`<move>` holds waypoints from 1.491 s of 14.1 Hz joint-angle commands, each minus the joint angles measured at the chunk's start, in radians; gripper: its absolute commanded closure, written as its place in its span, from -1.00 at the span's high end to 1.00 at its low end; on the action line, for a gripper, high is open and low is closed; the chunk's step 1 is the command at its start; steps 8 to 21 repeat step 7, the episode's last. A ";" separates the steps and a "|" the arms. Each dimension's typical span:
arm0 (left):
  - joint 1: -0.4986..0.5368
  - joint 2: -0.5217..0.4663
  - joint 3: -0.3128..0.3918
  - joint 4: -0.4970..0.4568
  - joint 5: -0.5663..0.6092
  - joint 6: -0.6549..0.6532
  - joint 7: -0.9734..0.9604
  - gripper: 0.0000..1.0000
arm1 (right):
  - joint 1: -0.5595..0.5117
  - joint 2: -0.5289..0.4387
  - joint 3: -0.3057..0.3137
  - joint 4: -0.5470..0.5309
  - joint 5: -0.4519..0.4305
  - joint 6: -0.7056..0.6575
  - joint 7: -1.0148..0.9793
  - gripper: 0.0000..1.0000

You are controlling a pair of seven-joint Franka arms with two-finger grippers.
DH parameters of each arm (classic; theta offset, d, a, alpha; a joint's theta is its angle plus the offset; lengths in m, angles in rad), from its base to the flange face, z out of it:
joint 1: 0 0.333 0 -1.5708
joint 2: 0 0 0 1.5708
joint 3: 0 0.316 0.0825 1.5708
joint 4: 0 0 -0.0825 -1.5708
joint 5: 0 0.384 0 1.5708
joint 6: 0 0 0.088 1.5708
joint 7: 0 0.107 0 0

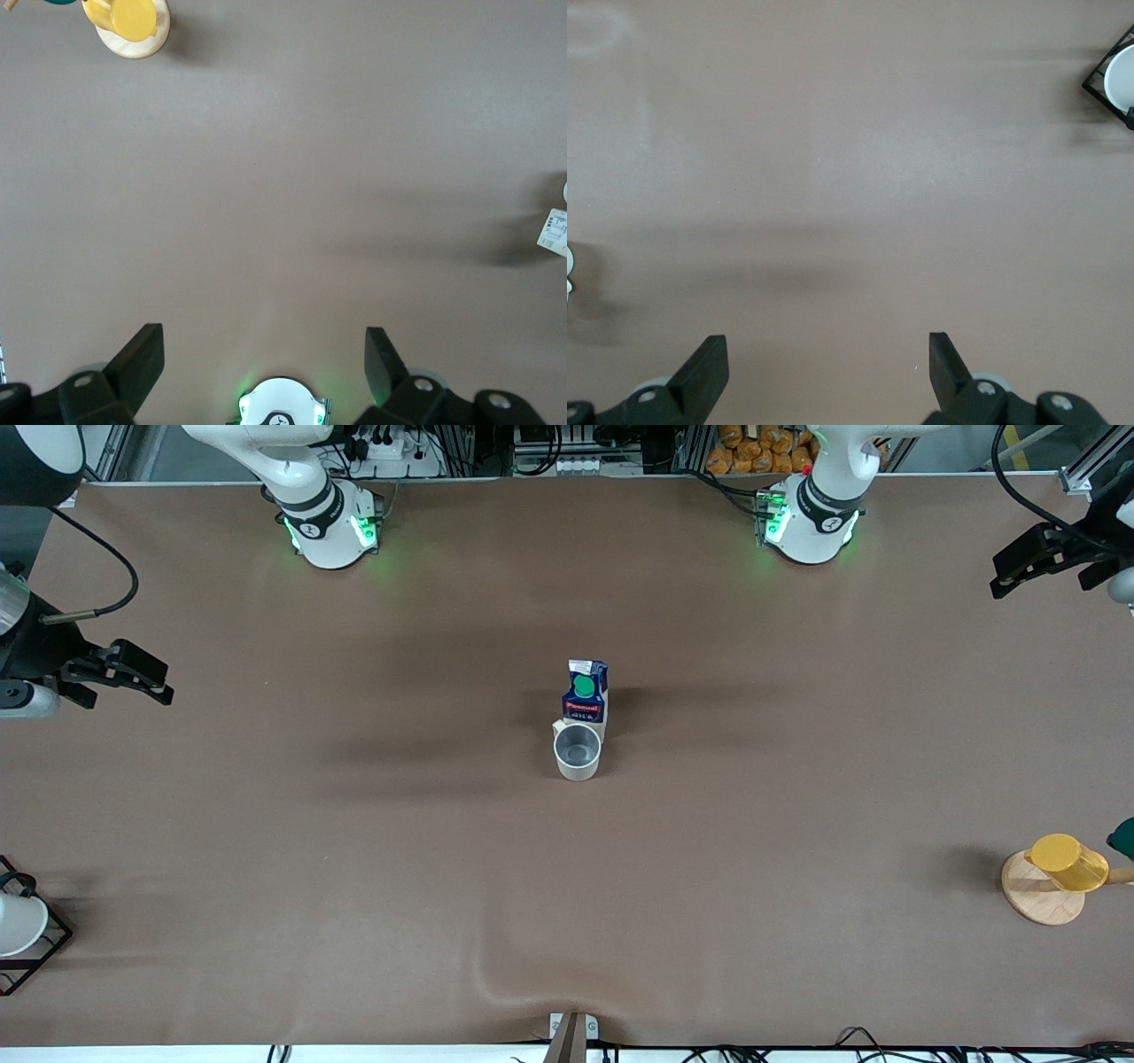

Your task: Place milk next to cup

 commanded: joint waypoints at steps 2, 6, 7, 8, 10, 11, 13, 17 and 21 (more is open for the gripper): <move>-0.020 -0.008 0.018 -0.008 -0.006 0.017 0.014 1.00 | 0.006 -0.011 -0.005 -0.016 -0.006 0.008 0.000 1.00; -0.035 0.020 0.017 0.035 0.000 0.015 0.013 1.00 | 0.004 -0.006 -0.005 -0.016 -0.006 0.006 0.000 1.00; -0.035 0.018 0.015 0.033 -0.003 0.012 0.013 1.00 | 0.004 -0.006 -0.005 -0.016 -0.006 0.006 0.000 1.00; -0.035 0.018 0.015 0.033 -0.003 0.012 0.013 1.00 | 0.004 -0.006 -0.005 -0.016 -0.006 0.006 0.000 1.00; -0.035 0.018 0.015 0.033 -0.003 0.012 0.013 1.00 | 0.004 -0.006 -0.005 -0.016 -0.006 0.006 0.000 1.00; -0.035 0.018 0.015 0.033 -0.003 0.012 0.013 1.00 | 0.004 -0.006 -0.005 -0.016 -0.006 0.006 0.000 1.00; -0.035 0.018 0.015 0.033 -0.003 0.012 0.013 1.00 | 0.004 -0.006 -0.005 -0.016 -0.006 0.006 0.000 1.00; -0.035 0.018 0.015 0.033 -0.003 0.012 0.013 1.00 | 0.004 -0.006 -0.005 -0.016 -0.006 0.006 0.000 1.00; -0.035 0.018 0.015 0.033 -0.003 0.012 0.013 1.00 | 0.004 -0.006 -0.005 -0.016 -0.006 0.006 0.000 1.00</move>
